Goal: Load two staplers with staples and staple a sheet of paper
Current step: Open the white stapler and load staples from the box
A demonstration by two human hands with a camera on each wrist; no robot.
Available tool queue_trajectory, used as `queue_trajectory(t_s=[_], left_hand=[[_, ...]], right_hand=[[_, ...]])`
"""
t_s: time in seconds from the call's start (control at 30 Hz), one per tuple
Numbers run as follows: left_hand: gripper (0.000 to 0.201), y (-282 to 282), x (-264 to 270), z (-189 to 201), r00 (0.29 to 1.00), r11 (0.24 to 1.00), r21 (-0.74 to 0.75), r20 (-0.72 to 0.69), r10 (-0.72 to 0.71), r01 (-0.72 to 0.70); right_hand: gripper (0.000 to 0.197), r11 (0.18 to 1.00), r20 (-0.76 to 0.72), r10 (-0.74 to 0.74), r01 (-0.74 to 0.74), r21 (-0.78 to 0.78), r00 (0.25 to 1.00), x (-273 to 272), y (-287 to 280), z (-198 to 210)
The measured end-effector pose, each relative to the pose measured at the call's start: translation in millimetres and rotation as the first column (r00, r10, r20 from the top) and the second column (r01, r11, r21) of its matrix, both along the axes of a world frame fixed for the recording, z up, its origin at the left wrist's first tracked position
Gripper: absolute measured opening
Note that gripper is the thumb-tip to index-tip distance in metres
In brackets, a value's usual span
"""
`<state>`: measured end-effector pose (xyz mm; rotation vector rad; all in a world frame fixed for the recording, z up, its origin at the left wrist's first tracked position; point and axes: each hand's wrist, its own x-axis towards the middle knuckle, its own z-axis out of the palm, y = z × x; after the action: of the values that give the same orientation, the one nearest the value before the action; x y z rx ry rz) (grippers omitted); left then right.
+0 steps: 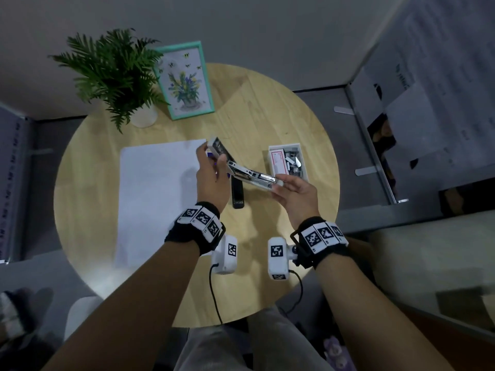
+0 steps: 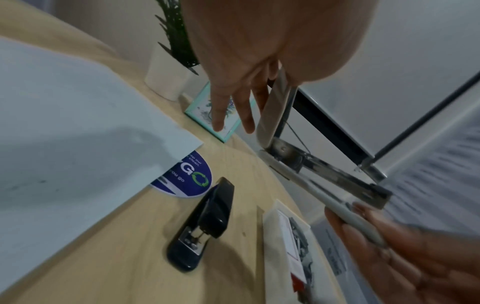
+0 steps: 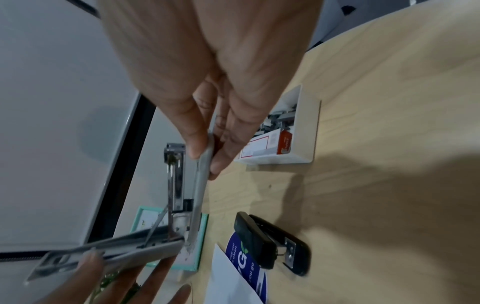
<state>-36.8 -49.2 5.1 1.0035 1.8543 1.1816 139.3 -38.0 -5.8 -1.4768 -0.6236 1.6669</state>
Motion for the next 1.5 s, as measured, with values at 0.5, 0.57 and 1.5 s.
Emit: queue_trajectory(t_s=[0.5,0.57,1.5], left_hand=[[0.035,4.2,2.9,16.9,0.871,0.922,0.025,0.341,0.354,-0.385],[0.031,-1.6,5.5,18.7,0.875,0.967,0.007,0.426,0.229,-0.256],[0.061,-48.5,15.6,-8.2,0.772,0.964,-0.087,0.583,0.253,-0.251]], right_hand=[[0.028,0.999,-0.246,-0.034,0.024,-0.044,0.969,13.1,-6.3,3.8],[0.028,0.997,-0.249,-0.054,0.041,-0.058,0.967,18.7,-7.6,-0.1],[0.036,0.745,0.901,0.387,-0.511,-0.43,-0.194,42.4,65.7,-56.6]])
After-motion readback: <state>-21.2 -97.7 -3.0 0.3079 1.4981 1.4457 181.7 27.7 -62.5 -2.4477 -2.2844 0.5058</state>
